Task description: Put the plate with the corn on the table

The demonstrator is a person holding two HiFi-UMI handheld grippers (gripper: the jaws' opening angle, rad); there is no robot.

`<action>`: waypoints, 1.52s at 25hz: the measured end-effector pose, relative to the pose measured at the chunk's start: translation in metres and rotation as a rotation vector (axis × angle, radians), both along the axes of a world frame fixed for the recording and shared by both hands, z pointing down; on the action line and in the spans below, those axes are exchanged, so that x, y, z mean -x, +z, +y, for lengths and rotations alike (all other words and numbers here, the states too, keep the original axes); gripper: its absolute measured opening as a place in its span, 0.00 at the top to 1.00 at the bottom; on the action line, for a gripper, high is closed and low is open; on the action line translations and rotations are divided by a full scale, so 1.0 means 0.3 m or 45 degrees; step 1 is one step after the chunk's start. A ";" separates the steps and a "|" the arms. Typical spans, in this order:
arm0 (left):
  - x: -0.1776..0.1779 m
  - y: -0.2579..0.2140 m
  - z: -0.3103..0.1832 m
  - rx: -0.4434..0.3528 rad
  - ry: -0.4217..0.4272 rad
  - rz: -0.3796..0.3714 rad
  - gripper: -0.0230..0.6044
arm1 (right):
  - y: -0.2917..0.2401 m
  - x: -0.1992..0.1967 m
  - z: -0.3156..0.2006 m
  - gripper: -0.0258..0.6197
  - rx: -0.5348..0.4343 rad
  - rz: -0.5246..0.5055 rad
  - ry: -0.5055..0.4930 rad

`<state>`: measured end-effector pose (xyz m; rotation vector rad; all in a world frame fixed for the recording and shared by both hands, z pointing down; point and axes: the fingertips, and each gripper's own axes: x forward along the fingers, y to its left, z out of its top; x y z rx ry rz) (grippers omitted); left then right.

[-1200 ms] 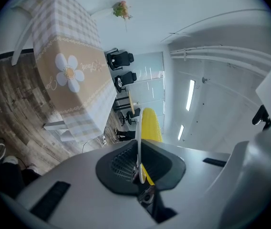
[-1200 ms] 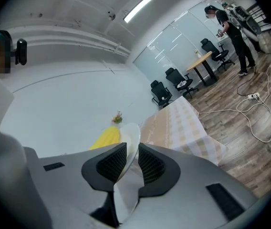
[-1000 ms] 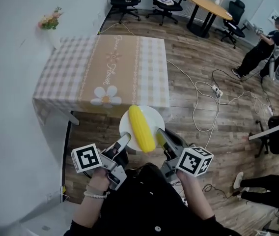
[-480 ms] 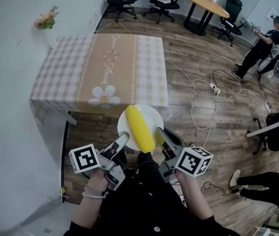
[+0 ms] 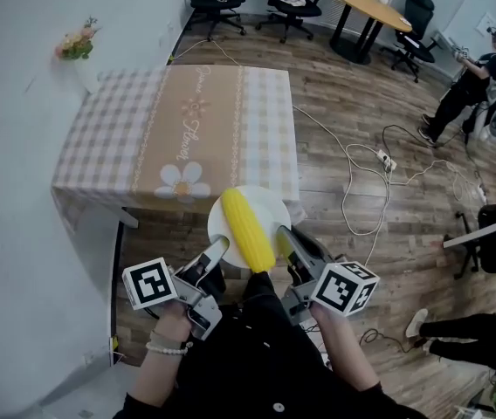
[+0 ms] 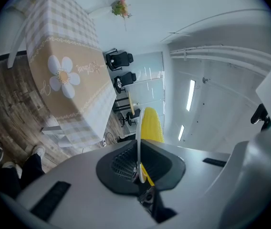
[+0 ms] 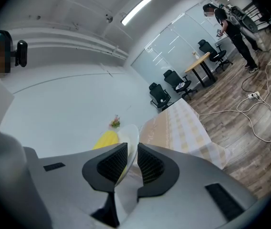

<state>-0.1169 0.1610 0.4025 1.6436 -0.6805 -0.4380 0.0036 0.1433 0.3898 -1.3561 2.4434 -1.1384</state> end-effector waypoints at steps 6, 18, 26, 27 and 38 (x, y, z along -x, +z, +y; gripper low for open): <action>-0.045 0.005 -0.095 0.004 -0.009 0.007 0.93 | 0.004 -0.043 -0.098 0.82 0.001 -0.005 0.000; -0.145 0.013 -0.292 0.001 -0.033 -0.005 0.93 | 0.017 -0.141 -0.306 0.82 0.020 0.000 -0.037; -0.205 0.011 -0.437 0.003 -0.085 -0.007 0.93 | 0.016 -0.197 -0.467 0.82 0.017 0.002 -0.087; -0.214 0.008 -0.453 0.002 -0.090 -0.008 0.93 | 0.012 -0.206 -0.485 0.82 0.013 0.003 -0.092; -0.324 0.009 -0.623 -0.012 -0.110 -0.009 0.93 | 0.004 -0.315 -0.658 0.82 0.007 0.034 -0.124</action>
